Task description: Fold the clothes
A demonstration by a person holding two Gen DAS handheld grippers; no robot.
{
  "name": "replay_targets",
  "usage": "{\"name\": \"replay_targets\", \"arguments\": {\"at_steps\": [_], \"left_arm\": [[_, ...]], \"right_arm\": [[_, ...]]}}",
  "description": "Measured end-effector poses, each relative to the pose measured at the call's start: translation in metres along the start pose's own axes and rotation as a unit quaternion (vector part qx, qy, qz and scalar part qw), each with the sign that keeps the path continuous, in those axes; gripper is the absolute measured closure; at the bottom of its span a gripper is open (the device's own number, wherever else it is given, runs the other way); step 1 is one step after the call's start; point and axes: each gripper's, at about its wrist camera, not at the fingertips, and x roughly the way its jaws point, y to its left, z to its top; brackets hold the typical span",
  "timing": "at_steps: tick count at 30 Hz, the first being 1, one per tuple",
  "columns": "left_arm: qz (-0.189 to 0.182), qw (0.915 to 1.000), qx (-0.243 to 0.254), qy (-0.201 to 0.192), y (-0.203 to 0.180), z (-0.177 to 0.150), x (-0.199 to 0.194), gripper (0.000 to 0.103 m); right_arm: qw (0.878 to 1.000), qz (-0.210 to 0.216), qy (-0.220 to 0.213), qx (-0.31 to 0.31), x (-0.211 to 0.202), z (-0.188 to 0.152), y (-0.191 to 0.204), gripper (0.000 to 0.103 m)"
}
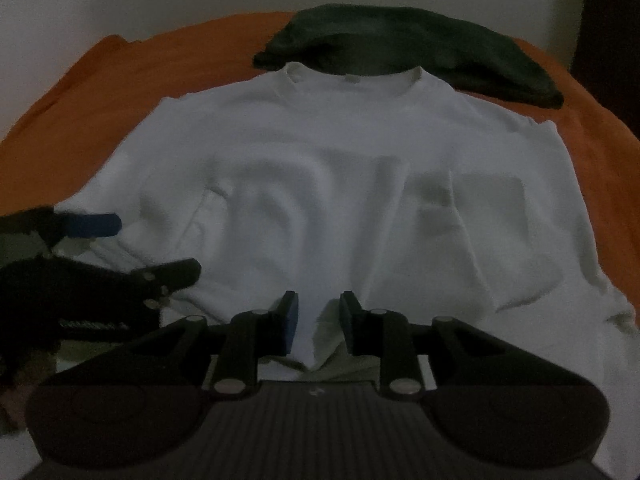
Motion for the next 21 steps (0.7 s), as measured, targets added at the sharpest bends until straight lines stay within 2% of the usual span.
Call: {"name": "replay_targets", "arguments": {"at_steps": [2,4,6,8,10,12,14,18,19,20,21], "left_arm": [[-0.004,1.0000,0.005,-0.005,0.015,0.020,-0.004,0.000],[-0.008,0.9999,0.011,-0.010,0.030,0.040,-0.008,0.000],[-0.010,0.9998,0.012,-0.011,0.046,0.060,-0.009,0.000],[0.000,0.9996,-0.023,0.019,0.076,0.073,0.019,0.001],[0.010,0.9971,-0.059,0.048,0.106,0.086,0.047,0.001],[0.021,0.9923,-0.094,0.078,0.136,0.099,0.075,0.001],[0.031,0.9854,-0.129,0.107,0.167,0.112,0.103,0.001],[0.014,0.9714,-0.190,0.142,0.187,0.107,0.132,0.001],[0.008,0.9675,-0.204,0.149,0.190,0.104,0.137,0.002],[0.002,0.9642,-0.216,0.154,0.192,0.101,0.142,0.003],[0.002,0.9650,-0.213,0.153,0.192,0.101,0.141,0.009]], "right_arm": [[0.999,0.040,-0.017,0.013,-0.018,0.017,-0.021,0.076],[0.998,0.057,-0.034,0.009,-0.029,0.042,-0.054,0.076],[0.999,0.046,-0.021,-0.007,-0.022,0.073,-0.093,0.076],[0.999,0.022,-0.023,-0.016,-0.012,0.103,-0.135,0.076],[1.000,0.017,-0.015,0.016,0.004,0.113,-0.154,0.076],[0.999,0.011,-0.007,0.047,0.020,0.124,-0.174,0.069],[0.997,0.005,0.000,0.078,0.036,0.134,-0.193,0.058],[0.990,-0.006,0.016,0.141,0.068,0.154,-0.232,0.057],[0.987,-0.009,0.020,0.156,0.076,0.160,-0.241,0.063],[0.985,-0.012,0.024,0.172,0.084,0.165,-0.251,0.082],[0.982,-0.015,0.028,0.187,0.092,0.170,-0.261,0.088]]}}
